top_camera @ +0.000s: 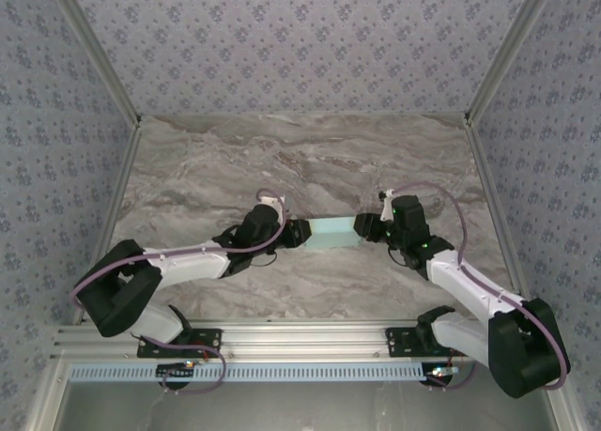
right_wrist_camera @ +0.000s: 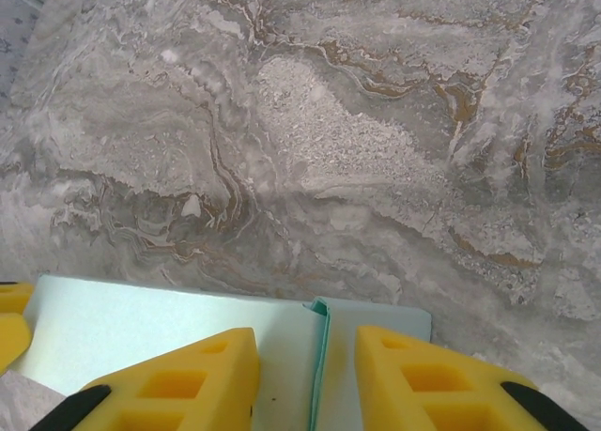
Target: Fold the paper box
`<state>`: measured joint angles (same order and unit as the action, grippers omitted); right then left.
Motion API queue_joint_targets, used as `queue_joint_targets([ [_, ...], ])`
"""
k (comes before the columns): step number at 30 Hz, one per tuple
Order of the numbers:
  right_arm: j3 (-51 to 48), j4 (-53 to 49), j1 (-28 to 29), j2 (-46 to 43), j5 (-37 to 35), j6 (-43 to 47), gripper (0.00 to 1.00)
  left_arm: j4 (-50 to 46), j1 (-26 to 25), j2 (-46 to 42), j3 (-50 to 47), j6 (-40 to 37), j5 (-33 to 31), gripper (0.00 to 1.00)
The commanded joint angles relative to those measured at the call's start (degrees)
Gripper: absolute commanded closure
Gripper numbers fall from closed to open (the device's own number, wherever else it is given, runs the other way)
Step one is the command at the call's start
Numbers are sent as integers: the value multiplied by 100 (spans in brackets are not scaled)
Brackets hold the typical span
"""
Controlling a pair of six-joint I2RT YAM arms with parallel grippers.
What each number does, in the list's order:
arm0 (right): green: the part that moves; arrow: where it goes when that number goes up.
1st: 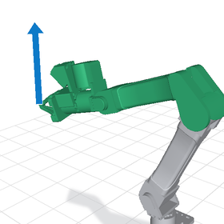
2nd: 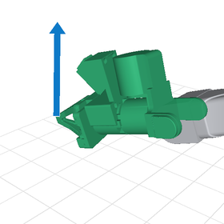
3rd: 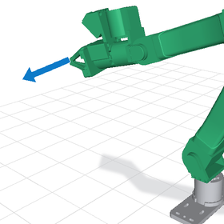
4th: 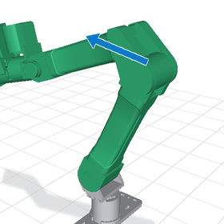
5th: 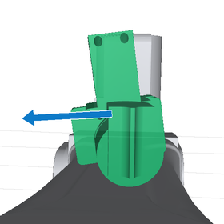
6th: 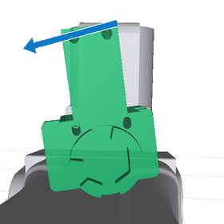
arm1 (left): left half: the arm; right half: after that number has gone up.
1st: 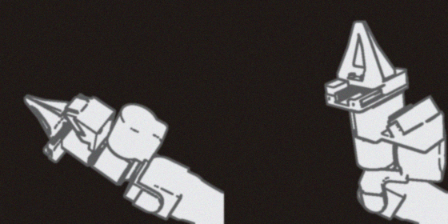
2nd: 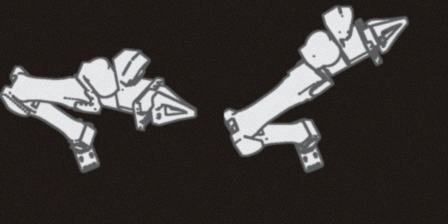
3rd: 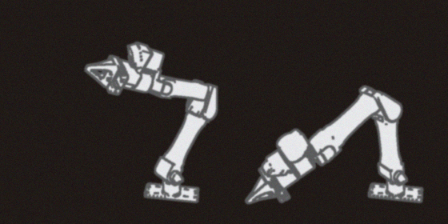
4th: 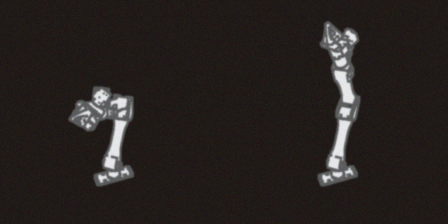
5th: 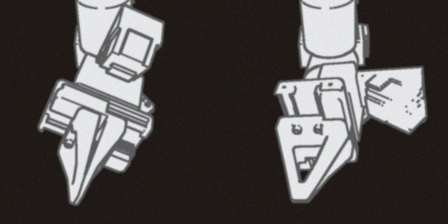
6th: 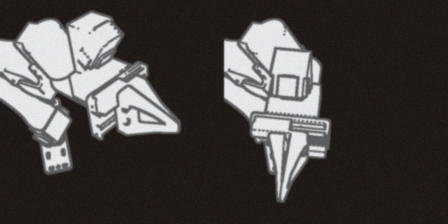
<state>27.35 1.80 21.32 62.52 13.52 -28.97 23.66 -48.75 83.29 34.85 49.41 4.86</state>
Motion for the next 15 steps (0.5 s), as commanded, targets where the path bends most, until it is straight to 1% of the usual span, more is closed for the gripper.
queue_joint_targets([
  [1,-320,-1252,4,344,-51,43,66,-941,36,236,-357,96,223,68],
  [5,-414,-1296,-8,287,-62,33,68,-871,79,263,-458,151,295,73],
  [9,-570,-1157,-35,321,9,-21,71,-402,160,488,-756,401,463,78],
  [12,-652,-1003,-66,383,106,-95,75,-119,165,659,-845,521,529,81],
  [15,-596,-920,-67,427,271,-144,79,-119,177,691,-747,485,552,83],
])
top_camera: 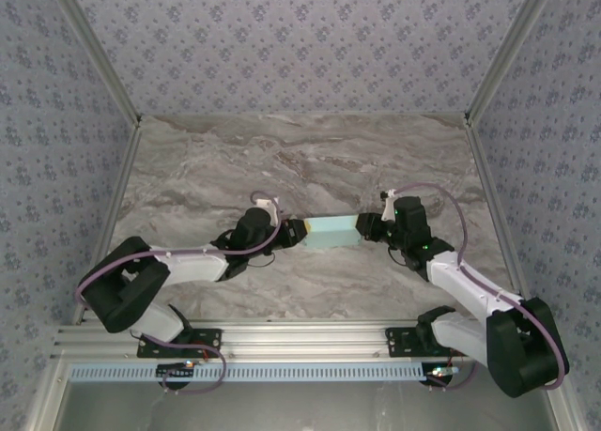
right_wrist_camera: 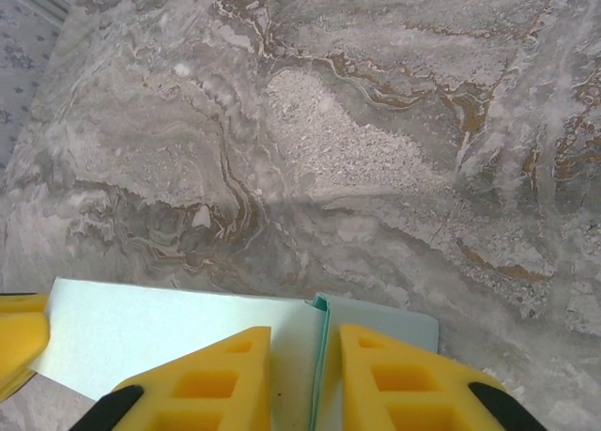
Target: Fold the paper box
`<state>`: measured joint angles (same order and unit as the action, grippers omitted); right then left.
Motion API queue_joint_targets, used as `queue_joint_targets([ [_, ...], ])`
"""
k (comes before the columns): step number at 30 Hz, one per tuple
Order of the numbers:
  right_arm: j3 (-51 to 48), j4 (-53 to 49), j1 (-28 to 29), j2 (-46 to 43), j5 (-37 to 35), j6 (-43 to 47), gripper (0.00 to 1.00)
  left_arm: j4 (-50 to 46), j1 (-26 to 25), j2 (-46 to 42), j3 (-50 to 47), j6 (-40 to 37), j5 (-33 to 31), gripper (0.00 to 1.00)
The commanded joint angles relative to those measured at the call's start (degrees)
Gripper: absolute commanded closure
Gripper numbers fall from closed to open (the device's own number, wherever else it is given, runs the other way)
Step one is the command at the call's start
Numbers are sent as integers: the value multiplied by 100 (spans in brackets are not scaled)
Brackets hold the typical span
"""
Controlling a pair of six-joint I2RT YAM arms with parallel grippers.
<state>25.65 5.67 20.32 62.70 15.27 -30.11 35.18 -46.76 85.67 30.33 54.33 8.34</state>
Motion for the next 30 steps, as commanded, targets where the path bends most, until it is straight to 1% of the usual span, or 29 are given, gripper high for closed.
queue_joint_targets([
  [1,-384,-1322,31,410,123,-26,79,-1322,-9,431,-240,-41,209,83],
  [7,-269,-1431,27,275,104,14,79,-1610,35,172,-71,-203,112,82],
  [11,-427,-1251,22,410,95,-30,79,-1536,42,332,-147,-208,50,81],
  [15,-334,-1013,32,448,402,-123,78,-1318,38,433,-108,-135,195,80],
  [19,-81,-720,25,190,703,-263,77,-1687,61,183,269,-368,140,77],
  [25,253,-189,29,45,838,-453,77,-1859,329,55,679,-492,216,76],
  [30,497,353,27,322,709,-550,79,-2012,590,106,1128,-688,270,76],
])
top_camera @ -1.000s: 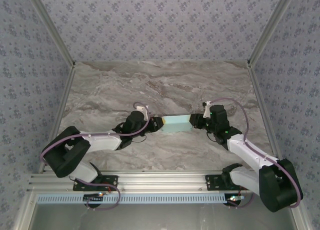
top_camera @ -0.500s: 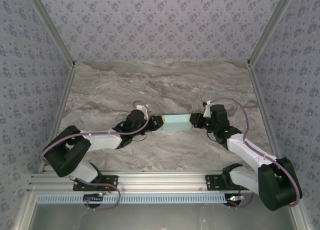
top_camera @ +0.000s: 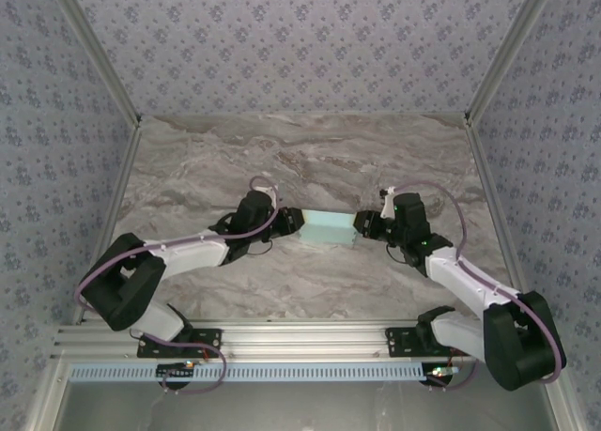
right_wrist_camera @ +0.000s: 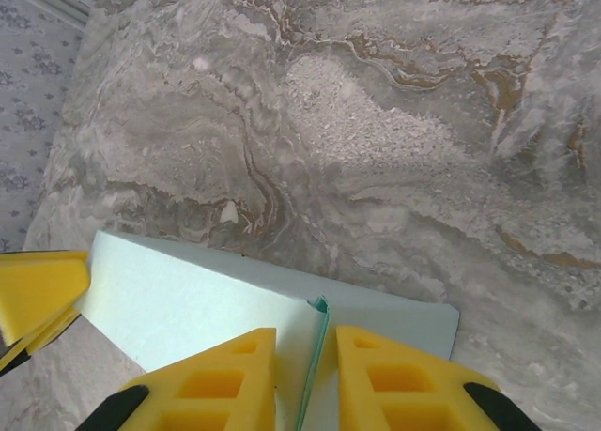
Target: Fold the paper box
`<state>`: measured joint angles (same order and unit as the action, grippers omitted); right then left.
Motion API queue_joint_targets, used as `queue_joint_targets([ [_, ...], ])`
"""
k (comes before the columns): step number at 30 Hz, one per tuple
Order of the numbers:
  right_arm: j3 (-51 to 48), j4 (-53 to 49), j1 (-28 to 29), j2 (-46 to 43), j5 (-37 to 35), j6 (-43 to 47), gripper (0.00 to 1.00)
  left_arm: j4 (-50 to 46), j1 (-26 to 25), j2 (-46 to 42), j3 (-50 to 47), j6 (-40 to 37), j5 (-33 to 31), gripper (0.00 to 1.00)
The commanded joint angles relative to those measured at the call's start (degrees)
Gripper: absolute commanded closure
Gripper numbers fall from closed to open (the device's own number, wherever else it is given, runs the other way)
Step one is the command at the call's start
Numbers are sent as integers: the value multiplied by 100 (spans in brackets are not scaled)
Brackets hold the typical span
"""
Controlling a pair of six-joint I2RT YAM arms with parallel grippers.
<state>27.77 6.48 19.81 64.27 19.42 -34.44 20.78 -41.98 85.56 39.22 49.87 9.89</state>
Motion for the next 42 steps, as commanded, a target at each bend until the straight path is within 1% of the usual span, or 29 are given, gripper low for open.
queue_joint_targets([
  [1,392,368,80,282,290,-116,79,-613,182,153,358,-274,121,76],
  [5,949,460,92,710,162,-49,79,-786,457,331,831,-479,247,77],
  [10,1540,512,77,1323,77,133,80,-925,694,572,1267,-707,259,77],
  [15,1801,435,38,1802,9,360,80,-967,831,803,1452,-821,321,76],
  [20,1734,391,4,1913,-42,582,80,-888,828,840,1380,-864,397,74],
  [26,1511,328,-1,1801,-9,692,80,-771,806,663,1062,-823,496,72],
  [35,1051,415,176,1589,-163,870,79,-503,623,379,518,-760,469,69],
  [42,799,384,307,1588,-392,877,79,-464,539,507,290,-777,342,68],
])
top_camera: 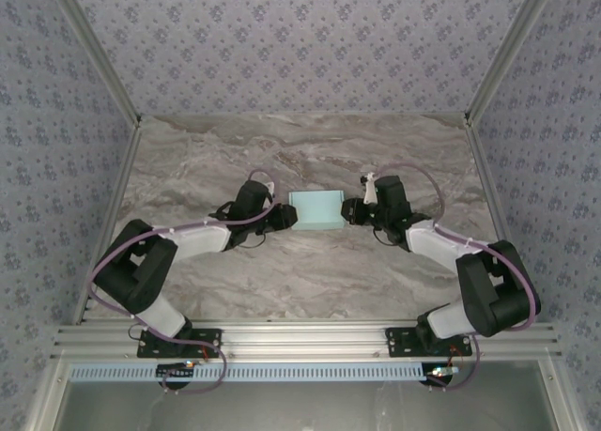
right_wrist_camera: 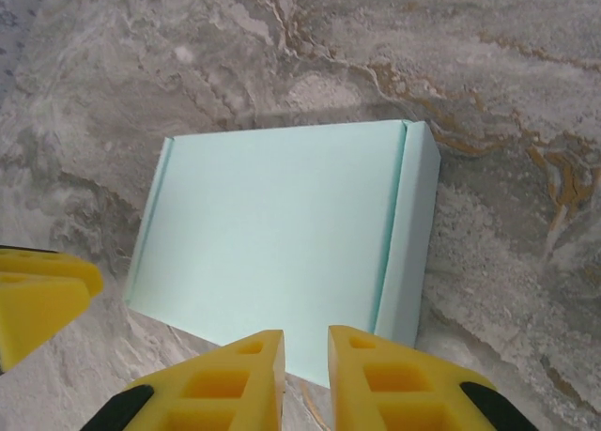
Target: Fold the paper box
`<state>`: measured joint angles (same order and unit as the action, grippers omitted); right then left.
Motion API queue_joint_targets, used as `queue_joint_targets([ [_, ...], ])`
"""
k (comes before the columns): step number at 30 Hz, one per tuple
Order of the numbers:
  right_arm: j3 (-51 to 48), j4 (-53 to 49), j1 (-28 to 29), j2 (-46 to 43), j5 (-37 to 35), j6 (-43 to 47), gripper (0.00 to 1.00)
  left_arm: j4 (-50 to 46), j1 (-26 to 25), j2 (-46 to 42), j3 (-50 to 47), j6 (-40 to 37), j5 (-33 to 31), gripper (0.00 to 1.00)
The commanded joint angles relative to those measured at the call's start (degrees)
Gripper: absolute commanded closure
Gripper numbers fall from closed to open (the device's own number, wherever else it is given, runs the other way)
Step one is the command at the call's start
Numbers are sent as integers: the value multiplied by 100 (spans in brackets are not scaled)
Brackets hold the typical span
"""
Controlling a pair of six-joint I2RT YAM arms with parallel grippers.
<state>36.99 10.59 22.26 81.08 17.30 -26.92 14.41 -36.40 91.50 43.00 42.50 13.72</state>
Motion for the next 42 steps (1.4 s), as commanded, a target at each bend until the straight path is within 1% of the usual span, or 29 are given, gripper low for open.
queue_joint_targets([
  [1,-159,-82,75,-105,-231,133,78,139,-19,-71,-127,-54,-92,67],
  [5,-201,-573,107,-243,-646,237,72,-33,-20,-142,-263,-155,-359,63],
  [7,-186,-848,158,-491,-944,361,68,-166,-19,-288,-287,-275,-522,60],
  [10,-33,-1348,303,-969,-1582,688,61,-428,-17,-682,-301,-568,-878,53],
  [14,269,-1975,603,-1636,-2742,1130,56,-860,-15,-1429,-340,-1066,-1685,47],
  [18,405,-2254,787,-2164,-3896,1707,52,-1164,5,-2285,-471,-1614,-2639,44],
  [21,457,-2264,780,-2429,-4491,2059,48,-1199,73,-2920,-670,-1878,-3331,41],
  [24,484,-2178,741,-2606,-4946,2358,44,-1098,290,-3504,-915,-2020,-3729,38],
  [26,502,-2119,671,-2679,-5150,2498,41,-988,465,-3814,-1074,-2085,-3918,30],
  [30,478,-2063,416,-2775,-5502,2684,30,-914,868,-4223,-1250,-2306,-4128,22],
  [32,433,-1978,249,-2826,-5618,2710,24,-970,1077,-4305,-1251,-2463,-4148,18],
  [34,312,-1857,25,-2907,-5677,2617,17,-989,1282,-4316,-1250,-2644,-4129,12],
  [36,180,-1760,-288,-2956,-5517,2409,10,-913,1468,-4278,-1306,-2844,-4150,7],
  [38,102,-1762,-557,-2959,-5319,2207,5,-807,1675,-4239,-1376,-2896,-4174,2],
  [40,-3,-1724,-785,-2957,-5126,2066,2,-702,1913,-4175,-1432,-2892,-4128,1],
  [42,-117,-1630,-1009,-2922,-5007,1918,1,-532,2190,-4048,-1494,-2941,-4048,1],
])
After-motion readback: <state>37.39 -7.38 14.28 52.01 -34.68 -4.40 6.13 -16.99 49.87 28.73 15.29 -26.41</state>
